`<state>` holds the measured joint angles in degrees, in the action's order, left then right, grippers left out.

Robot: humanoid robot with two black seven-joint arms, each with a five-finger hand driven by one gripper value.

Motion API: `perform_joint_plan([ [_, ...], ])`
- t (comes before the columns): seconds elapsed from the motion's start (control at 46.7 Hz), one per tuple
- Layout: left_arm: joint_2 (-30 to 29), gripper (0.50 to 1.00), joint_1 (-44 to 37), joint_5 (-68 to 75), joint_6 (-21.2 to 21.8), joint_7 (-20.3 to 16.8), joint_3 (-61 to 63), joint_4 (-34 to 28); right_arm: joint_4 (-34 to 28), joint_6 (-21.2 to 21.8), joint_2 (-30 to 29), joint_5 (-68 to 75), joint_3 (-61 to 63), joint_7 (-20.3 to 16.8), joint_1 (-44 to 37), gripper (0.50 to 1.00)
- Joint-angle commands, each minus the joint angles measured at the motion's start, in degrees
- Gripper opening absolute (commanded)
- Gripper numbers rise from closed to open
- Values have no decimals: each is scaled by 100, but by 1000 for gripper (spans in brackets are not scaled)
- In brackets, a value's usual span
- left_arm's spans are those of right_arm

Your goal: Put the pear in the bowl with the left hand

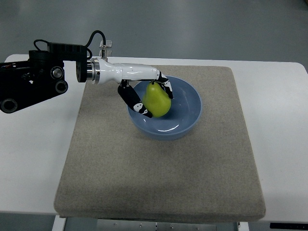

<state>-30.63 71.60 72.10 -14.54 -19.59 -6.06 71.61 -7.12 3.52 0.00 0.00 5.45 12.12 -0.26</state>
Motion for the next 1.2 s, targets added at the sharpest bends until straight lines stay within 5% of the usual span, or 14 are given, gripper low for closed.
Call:
perform_joint_plan([
  [0.0, 74, 500, -23, 6, 4, -1, 78, -51, 0, 0, 0, 0, 0, 0, 0, 926],
  [0.278, 241, 500, -23, -3, 30, -1, 140, -104, 0, 0, 0, 0, 0, 0, 0, 926],
  [0.343, 259, 745, -23, -20, 39, -1, 131, -121, 0, 0, 0, 0, 0, 0, 0, 926],
  [0.492, 268, 994, -23, -161, 48, -1, 114, -209, 0, 0, 0, 0, 0, 0, 0, 926],
  [1.177, -136, 1000, 249, -3456, -32, 17, -325, -1008, 0, 0, 0, 0, 0, 0, 0, 926],
])
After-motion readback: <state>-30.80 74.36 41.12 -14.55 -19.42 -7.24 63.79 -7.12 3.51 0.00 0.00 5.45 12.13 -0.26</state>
